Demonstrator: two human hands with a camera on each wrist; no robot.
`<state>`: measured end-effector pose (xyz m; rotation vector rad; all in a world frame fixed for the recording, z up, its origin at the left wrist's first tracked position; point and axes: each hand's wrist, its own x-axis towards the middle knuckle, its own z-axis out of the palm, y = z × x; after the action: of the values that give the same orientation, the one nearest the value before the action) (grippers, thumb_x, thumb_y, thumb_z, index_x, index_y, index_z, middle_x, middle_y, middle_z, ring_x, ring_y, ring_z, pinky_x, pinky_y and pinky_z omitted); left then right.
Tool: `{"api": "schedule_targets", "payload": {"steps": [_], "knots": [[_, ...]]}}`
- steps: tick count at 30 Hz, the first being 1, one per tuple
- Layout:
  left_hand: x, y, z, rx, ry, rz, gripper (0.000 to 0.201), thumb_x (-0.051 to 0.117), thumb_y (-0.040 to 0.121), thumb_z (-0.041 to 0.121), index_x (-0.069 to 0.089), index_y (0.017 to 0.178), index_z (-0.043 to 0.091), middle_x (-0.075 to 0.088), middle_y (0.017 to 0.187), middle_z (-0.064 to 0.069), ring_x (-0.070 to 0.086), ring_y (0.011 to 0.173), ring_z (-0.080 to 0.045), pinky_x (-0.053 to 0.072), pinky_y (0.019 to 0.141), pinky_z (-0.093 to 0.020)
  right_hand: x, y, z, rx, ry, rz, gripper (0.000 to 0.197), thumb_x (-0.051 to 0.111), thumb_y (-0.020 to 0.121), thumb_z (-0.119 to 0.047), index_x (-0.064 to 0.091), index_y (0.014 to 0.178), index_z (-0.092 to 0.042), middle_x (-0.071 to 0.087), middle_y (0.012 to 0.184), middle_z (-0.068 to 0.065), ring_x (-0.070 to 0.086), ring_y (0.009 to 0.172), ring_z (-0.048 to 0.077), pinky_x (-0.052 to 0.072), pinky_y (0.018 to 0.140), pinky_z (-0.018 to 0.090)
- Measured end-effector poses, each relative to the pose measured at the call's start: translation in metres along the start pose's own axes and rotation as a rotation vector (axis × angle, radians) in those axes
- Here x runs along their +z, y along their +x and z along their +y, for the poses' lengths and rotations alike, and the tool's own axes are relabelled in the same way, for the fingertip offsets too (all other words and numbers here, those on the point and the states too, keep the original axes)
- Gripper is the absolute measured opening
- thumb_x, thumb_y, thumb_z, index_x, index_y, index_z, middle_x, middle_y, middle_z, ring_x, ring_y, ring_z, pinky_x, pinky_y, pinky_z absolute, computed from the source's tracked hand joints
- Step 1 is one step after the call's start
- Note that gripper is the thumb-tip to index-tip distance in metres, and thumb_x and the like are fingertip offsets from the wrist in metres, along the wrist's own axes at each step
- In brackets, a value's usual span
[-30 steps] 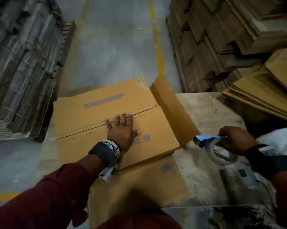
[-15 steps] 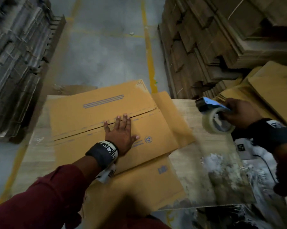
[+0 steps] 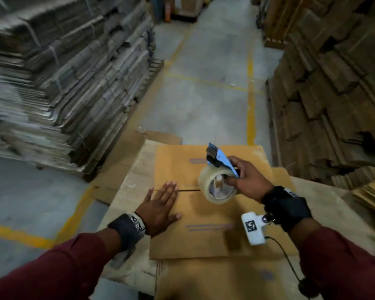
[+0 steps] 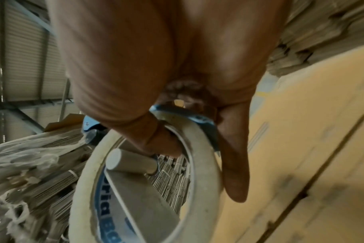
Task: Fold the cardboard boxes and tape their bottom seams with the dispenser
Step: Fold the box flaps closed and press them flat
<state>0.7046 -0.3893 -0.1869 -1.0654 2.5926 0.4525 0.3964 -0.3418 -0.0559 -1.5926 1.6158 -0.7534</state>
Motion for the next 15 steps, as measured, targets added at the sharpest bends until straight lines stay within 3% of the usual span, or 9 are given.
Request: {"api": "schedule_targets", "payload": {"steps": [4,7,11,13,15], "knots": [[0.007,0.003,0.004,0.019,-0.01,0.089,0.098,-0.006,0.087,0.078,-0.002,0.165,0.019,-0.022,0.169,0.004,-0.03,0.15,-0.016,-0.002,0.123,-0.065,0.027,0.019,-0.02,-0.018,0.017,-0.076,0.045,0.064,0.082,0.008,0.059,0.117,-0.02,0.064,0.12,-0.002,0.065,0.11,0.024,0.054,0.086,0.049],[0.001,-0.001,0.005,0.004,-0.027,0.085,0.09,0.005,0.096,0.075,-0.004,0.165,0.019,-0.03,0.161,0.009,-0.031,0.147,-0.009,-0.01,0.122,-0.064,0.037,0.028,-0.034,-0.014,0.074,-0.13,0.042,0.071,0.086,0.006,0.059,0.119,-0.017,0.07,0.118,-0.008,0.067,0.111,0.016,0.055,0.085,0.042],[-0.01,-0.004,0.003,0.003,-0.105,0.067,0.089,0.027,0.101,0.072,-0.005,0.165,0.018,-0.021,0.167,0.007,-0.026,0.152,-0.01,-0.011,0.121,-0.066,0.041,0.03,-0.045,-0.039,0.096,-0.142,0.043,0.081,0.084,-0.002,0.059,0.119,-0.015,0.072,0.119,-0.004,0.068,0.112,0.014,0.055,0.089,0.035],[-0.026,-0.004,-0.004,-0.008,-0.3,0.073,0.087,0.041,0.101,0.062,0.007,0.166,0.016,0.0,0.173,0.001,-0.003,0.16,-0.019,0.001,0.125,-0.063,0.037,0.031,-0.05,-0.063,0.053,-0.136,0.045,0.083,0.082,-0.005,0.059,0.118,-0.017,0.072,0.118,-0.006,0.068,0.112,0.013,0.055,0.09,0.033],[-0.055,-0.01,-0.012,-0.062,-0.722,0.264,0.067,0.05,0.092,0.046,0.05,0.151,0.014,0.046,0.158,-0.008,0.042,0.147,-0.028,0.032,0.121,-0.048,0.033,0.03,-0.052,-0.073,0.004,-0.116,0.048,0.085,0.079,-0.006,0.059,0.118,-0.021,0.072,0.115,-0.009,0.068,0.109,0.011,0.056,0.09,0.036]]}}
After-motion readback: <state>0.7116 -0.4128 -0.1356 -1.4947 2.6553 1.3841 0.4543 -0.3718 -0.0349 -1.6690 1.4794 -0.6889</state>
